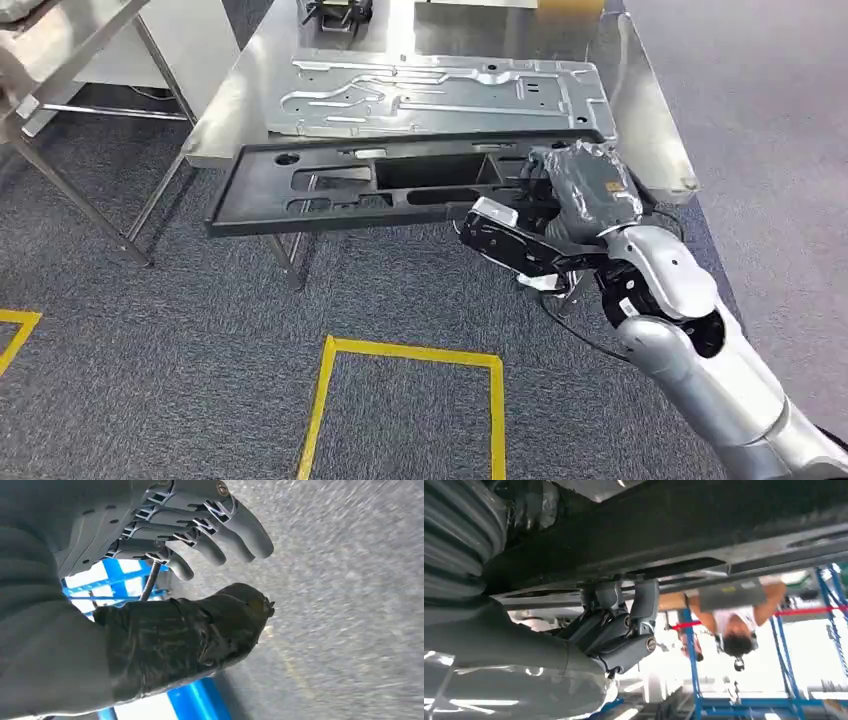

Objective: Take the parts from the cabinet and place them on the table.

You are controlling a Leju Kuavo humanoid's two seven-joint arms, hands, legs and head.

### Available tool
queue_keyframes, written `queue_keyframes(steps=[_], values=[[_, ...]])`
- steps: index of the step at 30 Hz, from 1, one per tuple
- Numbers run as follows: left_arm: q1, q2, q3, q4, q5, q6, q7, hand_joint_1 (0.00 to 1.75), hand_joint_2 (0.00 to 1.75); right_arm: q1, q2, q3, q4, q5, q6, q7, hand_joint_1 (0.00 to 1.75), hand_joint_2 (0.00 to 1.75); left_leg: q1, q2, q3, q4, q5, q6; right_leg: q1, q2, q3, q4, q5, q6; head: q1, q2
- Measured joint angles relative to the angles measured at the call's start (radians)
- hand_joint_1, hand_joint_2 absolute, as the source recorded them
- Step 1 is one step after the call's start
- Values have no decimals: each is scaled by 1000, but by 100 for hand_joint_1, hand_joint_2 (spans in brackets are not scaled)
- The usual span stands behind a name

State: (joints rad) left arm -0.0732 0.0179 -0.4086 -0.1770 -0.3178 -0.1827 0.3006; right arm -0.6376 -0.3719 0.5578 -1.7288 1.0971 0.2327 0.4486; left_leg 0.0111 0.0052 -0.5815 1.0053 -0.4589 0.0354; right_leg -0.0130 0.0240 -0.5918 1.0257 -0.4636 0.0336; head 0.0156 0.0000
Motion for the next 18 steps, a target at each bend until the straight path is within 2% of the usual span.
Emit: queue_keyframes(steps=[1, 3, 4, 5, 6, 8, 9, 10, 11, 12, 14, 15, 16, 17, 18], values=[[0, 0, 0, 0, 0, 0, 0, 0, 175, -8, -3, -11, -7, 0, -1, 0, 175, 175, 0, 1, 2, -1, -2, 10, 2, -10, -25, 53, -33, 2, 4, 0], [2, 0, 0, 0, 0, 0, 0, 0, 175, -13, -5, -23, -18, 0, -5, -2, 175, 175, 0, 2, 6, -1, -6, 16, 0, -11, -107, 212, -99, 9, 3, 0], [2, 0, 0, 0, 0, 2, 0, 0, 175, -11, -5, -25, -20, -1, -6, 0, 175, 175, 0, 2, 8, 0, -10, 17, 0, -11, -147, 279, -116, 12, 3, 0], [2, 0, 0, 0, 0, 2, 0, 0, 175, -10, -5, -26, -21, -1, -6, 0, 175, 175, 0, 2, 13, 0, -14, 17, 0, -12, -166, 301, -107, 14, 4, 0], [2, 0, 0, 0, 0, 2, 0, 0, 175, -9, -7, -28, -21, -1, -7, 0, 175, 175, 0, 3, 19, 0, -19, 16, -2, -13, -160, 276, -76, 15, 3, 0], [2, -3, 0, 0, 0, 1, 0, 0, 175, -9, -9, -33, -32, -1, -8, 0, 175, 175, 1, 3, 36, 4, -33, 10, -6, -19, -92, 112, 30, 13, 3, 0], [2, -3, 0, 0, 0, 1, 0, 0, 175, -10, -9, -37, -38, -1, -10, 0, 175, 175, 0, 2, 40, 6, -43, 3, -6, -29, -56, 29, 70, 10, 4, 0], [1, -3, 0, 0, 0, 1, 0, 0, 175, -14, -8, -41, -40, -1, -15, 0, 175, 175, -8, 3, 40, 13, -50, -5, 3, -32, -39, 9, 49, 8, 3, 0], [0, -3, 0, 0, -2, 1, 0, 0, 175, -15, -9, -44, -45, -1, -17, -2, 175, 175, -7, 3, 37, 16, -52, -10, 2, -28, -33, -5, 42, -3, 2, 0], [1, -3, 0, 0, -3, 1, 0, 0, 175, -13, -9, -47, -50, 0, -19, -3, 175, 175, -7, 4, 38, 12, -52, -14, 4, -27, -37, -4, 41, -6, -1, 0], [0, -4, 0, 0, -5, 1, 0, 0, 175, -12, -9, -50, -52, 9, -23, -8, 175, 175, -8, 8, 44, 9, -58, -25, 0, -20, -33, -6, 37, -17, -1, 0], [0, -4, 0, 0, -5, 2, 0, 0, 175, -12, -9, -51, -58, 10, -27, -10, 175, 175, -3, 6, 41, 19, -70, -31, -5, -20, -23, -13, 36, -24, 0, 0], [-1, -5, 0, 0, -5, 1, 0, 0, 175, -13, -10, -52, -65, 10, -34, -13, 175, 175, -4, 3, 25, 59, -89, -35, -6, -21, -18, -13, 32, -32, -7, 0], [0, -5, 0, 0, -5, 1, 0, 0, 175, -13, -12, -58, -71, 10, -40, -15, 175, 175, -2, 3, -12, 128, -119, -39, -6, -21, -16, -13, 29, -36, -10, 0], [0, -5, 0, 0, -5, 1, 0, 0, 175, -12, -12, -61, -75, 10, -45, -15, 175, 175, 1, 3, -61, 213, -149, -42, -5, -20, -14, -13, 26, -39, -9, 0]])
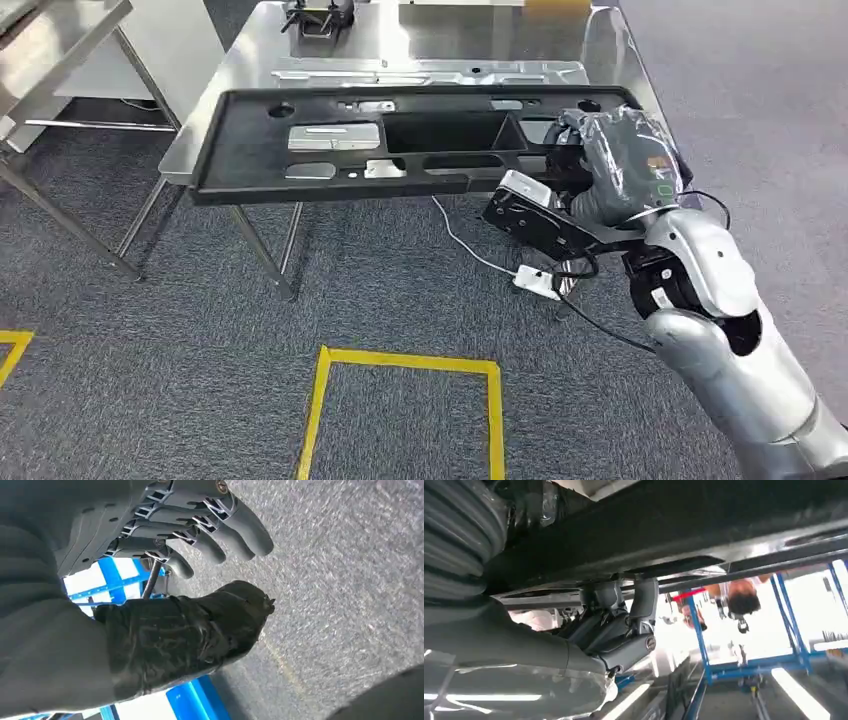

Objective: Take the parts from the cabinet and place them on the table.

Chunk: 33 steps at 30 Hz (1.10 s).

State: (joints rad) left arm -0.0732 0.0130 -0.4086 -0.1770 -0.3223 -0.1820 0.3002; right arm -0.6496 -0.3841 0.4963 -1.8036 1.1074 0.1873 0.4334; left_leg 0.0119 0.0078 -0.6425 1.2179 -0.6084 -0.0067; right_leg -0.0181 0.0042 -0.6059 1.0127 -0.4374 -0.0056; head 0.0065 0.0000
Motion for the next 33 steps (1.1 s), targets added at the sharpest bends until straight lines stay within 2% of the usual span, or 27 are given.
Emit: queue_keyframes(steps=[1, 2, 3, 4, 6, 8, 11, 12, 13, 14, 16, 17, 18, 19, 20, 21, 22, 23, 24, 25, 26, 27, 28, 29, 31, 32, 33], values=[[1, 0, 0, 0, 0, 0, 0, 0, 175, 1, -1, -5, -5, -1, 1, -1, 175, 175, 0, 0, -47, 74, -19, -3, 0, 1, 2, 0, -3, -2, 0, 0], [1, 0, 0, 0, 0, 0, 0, 0, 175, 2, -3, -7, -8, -1, 2, -2, 175, 175, 0, 0, -78, 111, -14, -4, 0, 6, 6, 1, -7, -1, -1, 0], [4, 0, 0, 0, -1, 0, -2, 0, 175, 7, -3, -9, -13, -2, 5, -5, 175, 175, 1, 0, -83, 96, 20, -3, 0, 9, 13, 1, -12, 0, -1, 0], [5, 0, 0, 0, -1, 0, -2, 0, 175, 11, -4, -11, -17, -2, 9, -6, 175, 175, 1, 0, -67, 41, 68, -2, -1, 12, 20, 1, -17, 2, -1, 0], [5, 0, 0, 0, -1, 1, -4, 0, 175, 13, -5, -14, -24, -2, 13, -6, 175, 175, 1, -2, -2, -131, 179, 5, -1, 14, 37, 5, -32, 10, -1, 0], [5, 0, 0, 0, -2, 1, -6, 0, 175, 13, -12, -18, -26, -1, 14, -6, 175, 175, -3, -9, 23, -186, 158, 11, 5, 18, 35, 7, -39, 22, -1, 0], [1, 0, 0, 0, -2, 1, -10, 0, 175, 27, -14, -21, -35, -1, 19, -6, 175, 175, -4, -9, 28, -191, 151, 35, 6, 17, 41, 9, -24, 42, 5, 0], [2, 0, 0, 0, -2, 1, -10, 0, 175, 29, -20, -22, -39, 0, 20, -6, 175, 175, 2, -7, 42, -200, 154, 45, 3, 15, 35, 15, -35, 47, 3, 0], [3, -1, 0, 0, -2, 1, -11, 0, 175, 29, -21, -22, -41, 0, 20, -6, 175, 175, 0, -8, 49, -203, 152, 50, 2, 8, 28, 41, -50, 50, 8, 0], [3, 0, 0, 0, -2, 1, -12, 0, 175, 29, -23, -24, -43, 0, 22, -6, 175, 175, 0, -8, 52, -203, 150, 55, 2, 6, -3, 103, -81, 54, 11, 0], [3, 0, 0, 0, -2, 1, -13, 0, 175, 36, -23, -25, -47, 2, 29, -6, 175, 175, -2, -7, 56, -203, 143, 60, 1, 6, -92, 254, -141, 59, 12, 0], [3, 0, 1, 0, -2, 4, -13, 0, 175, 41, -24, -25, -47, 3, 32, -5, 175, 175, -3, -7, 58, -201, 139, 60, 0, 6, -123, 296, -148, 59, 13, 0], [3, 0, 1, 0, -1, 4, -13, 0, 175, 46, -27, -25, -47, 5, 35, -5, 175, 175, -3, -7, 63, -199, 134, 60, 0, 6, -132, 293, -131, 61, 12, 0], [3, 0, 1, 0, -1, 4, -14, 0, 175, 47, -31, -25, -47, 6, 38, -5, 175, 175, -3, -8, 71, -196, 127, 58, 0, 6, -119, 247, -92, 61, 13, 0], [3, 0, 1, 0, -1, 4, -15, 0, 175, 47, -32, -25, -48, 8, 40, -5, 175, 175, -3, -8, 80, -193, 119, 56, 0, 5, -89, 168, -39, 58, 13, 0], [3, -1, 1, 0, -1, 3, -16, 0, 175, 47, -36, -25, -52, 8, 42, -5, 175, 175, -3, -8, 92, -193, 109, 53, 0, 1, -48, 71, 22, 49, 13, 0], [4, -2, 1, 0, -2, 3, -16, 0, 175, 48, -39, -27, -55, 8, 45, -4, 175, 175, -3, -7, 95, -197, 103, 48, 3, -5, -27, 30, 28, 43, 12, 0], [2, -3, 1, 0, -3, 2, -16, 0, 175, 46, -40, -31, -56, 8, 50, -3, 175, 175, -6, -6, 101, -193, 100, 42, 12, -9, -33, 6, -15, 40, 9, 0], [1, -3, 1, 0, -10, 2, -16, 0, 175, 45, -46, -35, -61, -2, 63, -2, 175, 175, -6, -6, 99, -200, 98, 35, 16, -9, -21, 13, -6, 32, 10, 0], [3, -6, 1, 0, -18, 1, -12, 0, 175, 53, -63, -45, -76, -26, 77, -1, 175, 175, -6, -3, 113, -194, 99, 27, 16, -5, -18, 0, 7, 24, 8, 0], [4, -8, 1, 0, -22, 0, -10, 0, 175, 63, -82, -57, -86, -49, 89, -2, 175, 175, -7, -4, 118, -191, 103, 20, 12, -6, -8, -3, 2, 17, 9, 0], [4, -7, 1, 0, -24, 0, -7, 0, 175, 69, -101, -71, -97, -66, 95, -5, 175, 175, -9, -4, 117, -187, 91, 13, 5, -6, 11, -4, 0, 11, 9, 0], [4, -8, 1, 0, -28, 0, -6, 0, 175, 74, -114, -88, -111, -76, 99, -8, 175, 175, -6, -5, 114, -161, 79, 9, 5, -7, 20, -7, -5, 4, 8, 0], [3, -10, 1, 0, -28, 1, -6, 0, 175, 75, -125, -101, -120, -82, 101, -9, 175, 175, -5, -5, 85, -109, 63, 6, 5, -6, 26, -7, -10, -1, 0, 0], [3, -13, 1, 0, -22, 8, -11, 0, 175, 85, -144, -125, -134, -89, 103, -8, 175, 175, -1, -5, -9, 35, 9, 0, 6, -2, 38, -8, -24, -5, 2, 0], [4, -13, 1, 0, -19, 11, -17, 0, 175, 98, -150, -135, -141, -93, 107, -8, 175, 175, -1, -5, -48, 83, -10, 0, 6, 1, 48, -8, -32, -4, 0, 0], [4, -13, 1, 0, -19, 12, -18, 0, 175, 111, -159, -145, -145, -98, 110, -8, 175, 175, -1, -5, -69, 90, -5, 0, 6, 3, 60, -8, -42, -3, 1, 0]])
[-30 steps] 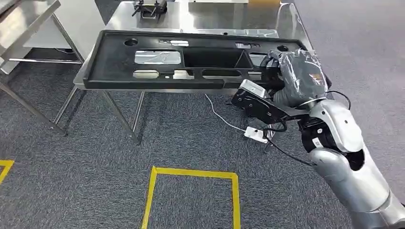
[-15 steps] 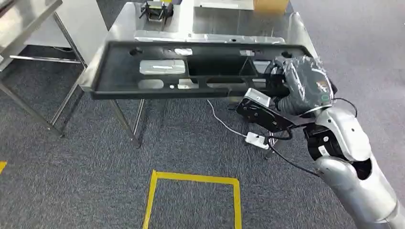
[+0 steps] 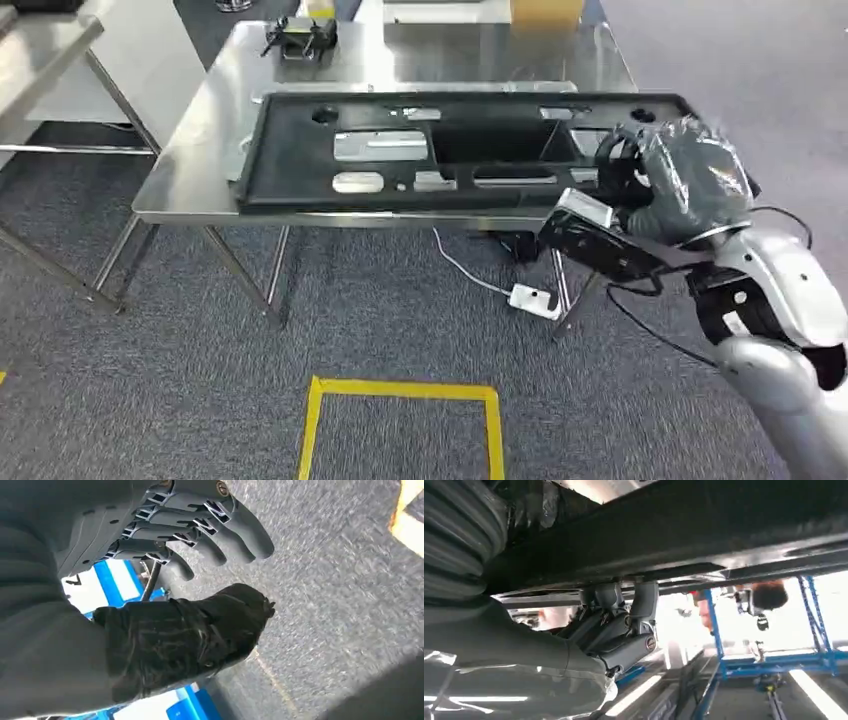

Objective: Take the parts from the cabinet and place them on the table.

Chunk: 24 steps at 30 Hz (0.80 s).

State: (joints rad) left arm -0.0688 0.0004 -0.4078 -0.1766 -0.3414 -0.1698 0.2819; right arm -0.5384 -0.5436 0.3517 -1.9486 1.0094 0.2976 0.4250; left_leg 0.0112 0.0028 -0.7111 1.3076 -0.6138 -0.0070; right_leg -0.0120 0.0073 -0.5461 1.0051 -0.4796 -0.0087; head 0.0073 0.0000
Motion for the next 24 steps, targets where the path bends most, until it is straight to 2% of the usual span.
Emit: queue_keyframes(steps=[1, 2, 4, 5, 6, 7, 8, 9, 10, 11, 13, 14, 15, 16, 17, 18, 19, 20, 21, 22, 23, 24], values=[[2, 0, 0, 0, 1, -1, -1, 0, 175, 11, -11, -6, 0, -2, 1, -3, 175, 175, 0, 0, -1, -32, 27, 2, 0, 1, 15, 0, -9, 1, -1, 0], [3, 2, 0, 0, 3, -4, -4, 0, 175, 18, -18, -12, 0, -2, 2, -5, 175, 175, 0, 0, 14, -94, 71, 2, -1, 3, 32, -1, -20, 3, 0, 0], [4, 5, 0, 0, 6, -10, -5, 0, 175, 23, -25, -21, 0, -2, 2, -6, 175, 175, -2, -1, 58, -253, 200, 20, -2, 3, 64, -10, -40, 10, 0, 0], [9, 6, 0, 2, 6, -13, -6, 0, 175, 27, -26, -23, 0, -2, 2, -7, 175, 175, -13, -2, 56, -260, 188, 23, 0, 7, 79, -9, -48, 18, 3, 0], [4, 6, 0, 2, 6, -14, -6, 0, 175, 25, -30, -26, -1, -2, 2, -8, 175, 175, -15, -6, 62, -266, 137, 27, -1, 13, 76, -18, -59, 29, -3, 0], [1, 6, 0, 2, 5, -14, -6, 0, 175, 33, -32, -28, -1, -3, 4, -8, 175, 175, -15, -8, 73, -276, 144, 31, 0, 8, 89, -25, -57, 36, -1, 0], [2, 6, 0, 2, 2, -15, -3, 0, 175, 35, -38, -32, -2, -3, 7, -10, 175, 175, -12, -10, 81, -288, 157, 40, 3, 8, 100, -11, -42, 42, -2, 0], [4, 6, 0, 2, -1, -15, -3, 0, 175, 33, -48, -37, -2, -3, 8, -11, 175, 175, -10, -11, 106, -291, 172, 50, 2, 9, 109, -7, -49, 47, -2, 0], [4, 5, 0, 2, -3, -15, -3, 0, 175, 40, -55, -40, -2, -5, 10, -13, 175, 175, -7, -7, 119, -296, 173, 55, -2, 2, 105, 15, -66, 50, -2, 0], [3, 5, 0, 2, -5, -15, -3, 0, 175, 42, -62, -47, -2, -5, 11, -14, 175, 175, -7, -5, 128, -295, 169, 59, -1, 2, 79, 63, -83, 53, 7, 0], [0, 5, 1, 2, -10, -14, -5, 0, 175, 53, -68, -51, -1, -5, 11, -16, 175, 175, -8, -6, 138, -298, 160, 64, -1, 1, -22, 206, -134, 58, 11, 0], [-1, 6, 1, 2, -11, -14, -6, 0, 175, 60, -70, -51, 0, -5, 11, -16, 175, 175, -8, -6, 143, -298, 152, 64, -1, 1, -68, 257, -162, 60, 9, 0], [-1, 6, 1, 2, -12, -14, -6, 0, 175, 68, -71, -51, 3, -4, 10, -18, 175, 175, -8, -7, 153, -298, 142, 63, -2, 1, -102, 273, -174, 63, 11, 0], [1, 6, 1, 2, -12, -15, -6, 0, 175, 72, -71, -51, 5, -3, 10, -23, 175, 175, -8, -8, 165, -297, 131, 62, -3, 1, -116, 249, -161, 64, 12, 0], [2, 6, 1, 2, -14, -16, -6, 0, 175, 74, -71, -51, 7, -3, 12, -28, 175, 175, -8, -8, 179, -297, 121, 60, -3, 0, -112, 197, -126, 66, 11, 0], [2, 6, 1, 2, -16, -18, -6, 0, 175, 74, -71, -51, 11, -2, 16, -32, 175, 175, -8, -8, 194, -297, 110, 57, -4, -1, -101, 125, -67, 65, 12, 0], [2, 6, 1, 2, -21, -21, -6, 0, 175, 74, -71, -50, 18, 3, 17, -43, 175, 175, -8, -9, 205, -299, 97, 53, -4, -5, -89, 44, 21, 60, 12, 0], [0, 6, 0, 2, -23, -25, -6, 0, 175, 74, -70, -47, 29, 8, 16, -52, 175, 175, -9, -7, 225, -296, 87, 47, 0, -9, -93, 16, 81, 49, 12, 0], [-1, 6, 1, 2, -25, -26, -8, 0, 175, 68, -68, -41, 43, 11, 14, -60, 175, 175, -11, -13, 221, -303, 82, 40, 6, -14, -89, 14, 41, 42, 17, 0], [-3, 6, 0, 2, -26, -26, -8, 0, 175, 66, -69, -40, 50, 15, 12, -65, 175, 175, -11, -10, 226, -308, 74, 32, 10, -11, -74, 13, 53, 35, 16, 0], [-1, 6, 0, 2, -27, -27, -8, 0, 175, 70, -68, -39, 54, 18, 11, -67, 175, 175, -10, -10, 240, -293, 83, 25, 5, -8, -63, 8, 58, 25, 19, 0], [-2, 7, 0, 2, -27, -26, -8, 0, 175, 66, -68, -37, 61, 21, 11, -70, 175, 175, -12, -10, 230, -270, 95, 19, 3, -8, -48, 6, 45, 18, 15, 0]])
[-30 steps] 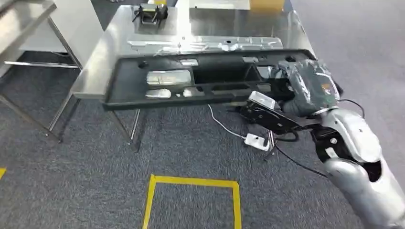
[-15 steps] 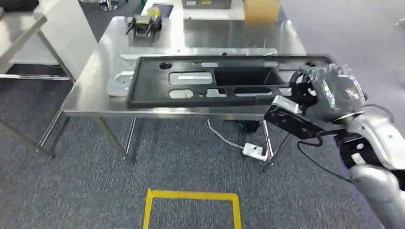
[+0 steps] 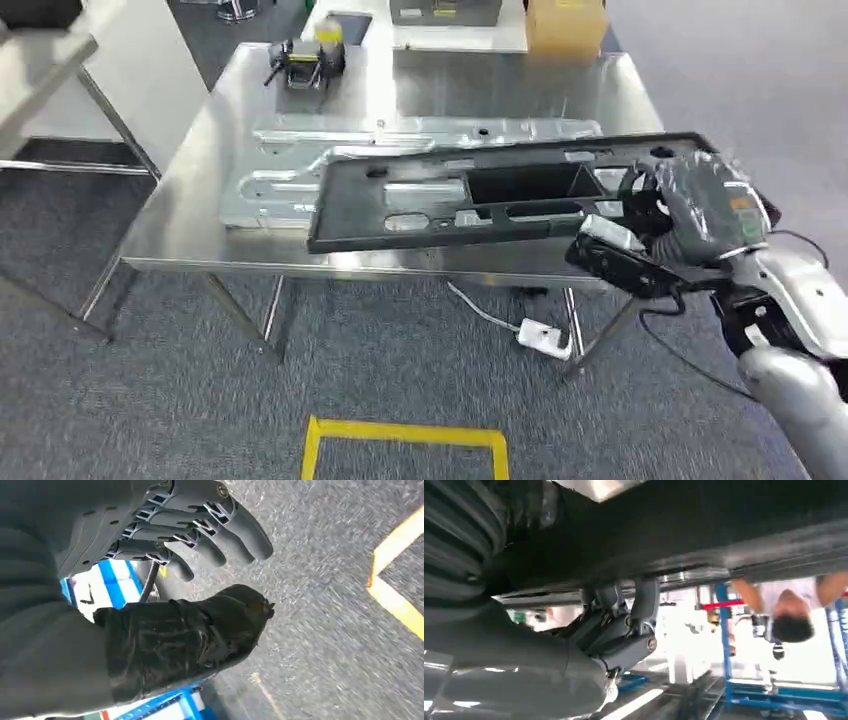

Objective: Take the parts from the cabinet and place them on the table.

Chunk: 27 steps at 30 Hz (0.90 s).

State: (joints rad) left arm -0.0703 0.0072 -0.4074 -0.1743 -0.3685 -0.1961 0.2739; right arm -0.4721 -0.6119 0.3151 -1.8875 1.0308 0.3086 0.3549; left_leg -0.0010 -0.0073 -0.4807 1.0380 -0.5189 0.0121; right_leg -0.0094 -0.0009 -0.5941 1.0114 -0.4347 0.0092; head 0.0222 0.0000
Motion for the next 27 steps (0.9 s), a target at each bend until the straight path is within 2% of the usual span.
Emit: queue_keyframes(steps=[2, 3, 5, 6, 7, 8, 9, 10, 11, 12, 13, 14, 15, 16, 17, 18, 19, 20, 21, 22, 23, 24, 25, 26, 27], values=[[-3, 4, 0, 0, 0, 0, 0, 0, 175, -9, 2, 7, 13, 5, -1, -2, 175, 175, 2, 2, -41, 86, -4, -9, -4, -2, 25, -3, -19, -12, -3, 0], [-4, 3, 0, 0, 1, -1, -1, 0, 175, -16, 8, 11, 24, 11, -2, -3, 175, 175, 3, 2, -85, 144, -27, -12, -3, -1, 33, -3, -27, -18, -7, 0], [-7, 3, 0, 0, 1, 0, 0, 0, 175, -21, 19, 24, 45, 28, -2, -5, 175, 175, 3, 2, -182, 250, -81, -16, -2, -1, 51, -4, -46, -20, -7, 0], [-6, 3, 0, 0, 1, 0, 1, 0, 175, -22, 28, 33, 56, 40, -2, -5, 175, 175, 3, 2, -217, 272, -95, -18, -2, -1, 62, -4, -56, -20, -8, 0], [-6, 3, 0, 0, 0, -1, 2, 0, 175, -23, 35, 43, 69, 52, -2, -5, 175, 175, 3, 2, -236, 258, -86, -17, -2, -1, 77, -4, -68, -19, -7, 0], [-2, 3, 0, 0, 0, -2, 5, 0, 175, -25, 41, 53, 81, 61, -1, -5, 175, 175, 2, 2, -236, 209, -53, -14, -2, -2, 95, -4, -82, -18, -8, 0], [0, 4, 0, 0, 0, -4, 6, 0, 175, -28, 48, 63, 94, 69, 0, -7, 175, 175, 0, 2, -224, 134, -1, -5, -1, -3, 115, -7, -96, -17, -8, 0], [0, 4, 0, 0, 0, -6, 8, 0, 175, -32, 54, 71, 103, 74, 0, -8, 175, 175, -4, 5, -209, 51, 77, 3, -1, -6, 137, -13, -109, -15, -9, 0], [3, 6, 0, 0, 0, -6, 8, 0, 175, -31, 61, 76, 114, 76, 0, -9, 175, 175, -12, 18, -207, -13, 172, 15, -2, -9, 142, -22, -119, -13, -9, 0], [5, 7, 0, 1, 0, -6, 8, 0, 175, -35, 72, 87, 126, 76, 0, -11, 175, 175, -20, 21, -212, 5, 133, 16, 2, -6, 163, -30, -126, -4, -7, 0], [2, 7, 0, 1, 0, -6, 8, 0, 175, -39, 73, 91, 132, 76, 1, -11, 175, 175, -21, 15, -193, -18, 132, 21, 2, -12, 166, -32, -136, 5, -8, 0], [-1, 7, 0, 1, 0, -6, 8, 0, 175, -39, 78, 95, 137, 76, 0, -11, 175, 175, -21, 10, -185, -23, 131, 28, 1, -15, 188, -36, -129, 9, -7, 0], [-1, 7, 0, 1, 0, -7, 8, 0, 175, -44, 80, 99, 140, 78, 0, -11, 175, 175, -18, 3, -170, -29, 121, 34, 5, -15, 184, -21, -114, 13, -9, 0], [0, 7, 0, 1, 0, -7, 8, 0, 175, -52, 82, 101, 143, 80, 2, -11, 175, 175, -13, -7, -148, -42, 120, 38, 2, -16, 162, 23, -107, 16, -8, 0], [-1, 7, 0, 1, -1, -7, 8, 0, 175, -54, 83, 102, 145, 86, 3, -12, 175, 175, -11, -8, -133, -49, 110, 43, -2, -8, 134, 78, -89, 22, -8, 0], [-3, 7, 0, 1, -2, -7, 8, 0, 175, -57, 84, 104, 149, 90, 3, -12, 175, 175, -9, -16, -121, -51, 104, 47, -3, -4, 90, 142, -88, 25, -5, 0], [-3, 7, 0, 1, -3, -8, 6, 0, 175, -57, 85, 106, 154, 92, 4, -13, 175, 175, -6, -24, -110, -53, 93, 49, -3, -3, 32, 210, -112, 29, -5, 0], [-4, 7, 0, 1, -3, -8, 5, 0, 175, -54, 86, 109, 158, 93, 5, -13, 175, 175, -4, -34, -97, -54, 81, 49, -5, -3, -17, 253, -157, 33, -5, 0], [-3, 7, 0, 1, -5, -8, 5, 0, 175, -50, 86, 111, 162, 94, 6, -12, 175, 175, -3, -43, -81, -55, 68, 48, -8, -3, -51, 270, -207, 37, -5, 0], [-1, 7, 0, 1, -5, -8, 5, 0, 175, -47, 87, 113, 166, 95, 6, -12, 175, 175, -1, -55, -62, -55, 54, 45, -12, -3, -78, 263, -246, 40, -5, 0], [2, 7, 0, 1, -5, -8, 5, 0, 175, -46, 87, 114, 170, 96, 8, -12, 175, 175, 1, -66, -43, -54, 39, 43, -15, -3, -92, 236, -252, 44, -5, 0], [4, 7, 0, 1, -5, -9, 5, 0, 175, -45, 87, 118, 174, 96, 9, -13, 175, 175, 3, -77, -22, -54, 23, 40, -19, 0, -98, 187, -225, 49, -5, 0], [5, 7, 0, 1, -5, -9, 4, 0, 175, -41, 87, 119, 178, 97, 11, -13, 175, 175, 5, -88, 2, -54, 3, 33, -24, 9, -98, 113, -139, 53, -5, 0], [9, 7, 0, 1, -5, -9, 4, 0, 175, -35, 89, 120, 184, 97, 13, -14, 175, 175, 6, -96, 0, -56, -13, 27, -31, 39, -99, 46, 3, 56, -4, 0], [7, 7, 0, 2, -5, -10, 2, 0, 175, -33, 90, 120, 191, 97, 14, -16, 175, 175, 6, -106, 25, -34, -32, 21, -30, 54, -110, -8, 82, 52, -5, 0]])
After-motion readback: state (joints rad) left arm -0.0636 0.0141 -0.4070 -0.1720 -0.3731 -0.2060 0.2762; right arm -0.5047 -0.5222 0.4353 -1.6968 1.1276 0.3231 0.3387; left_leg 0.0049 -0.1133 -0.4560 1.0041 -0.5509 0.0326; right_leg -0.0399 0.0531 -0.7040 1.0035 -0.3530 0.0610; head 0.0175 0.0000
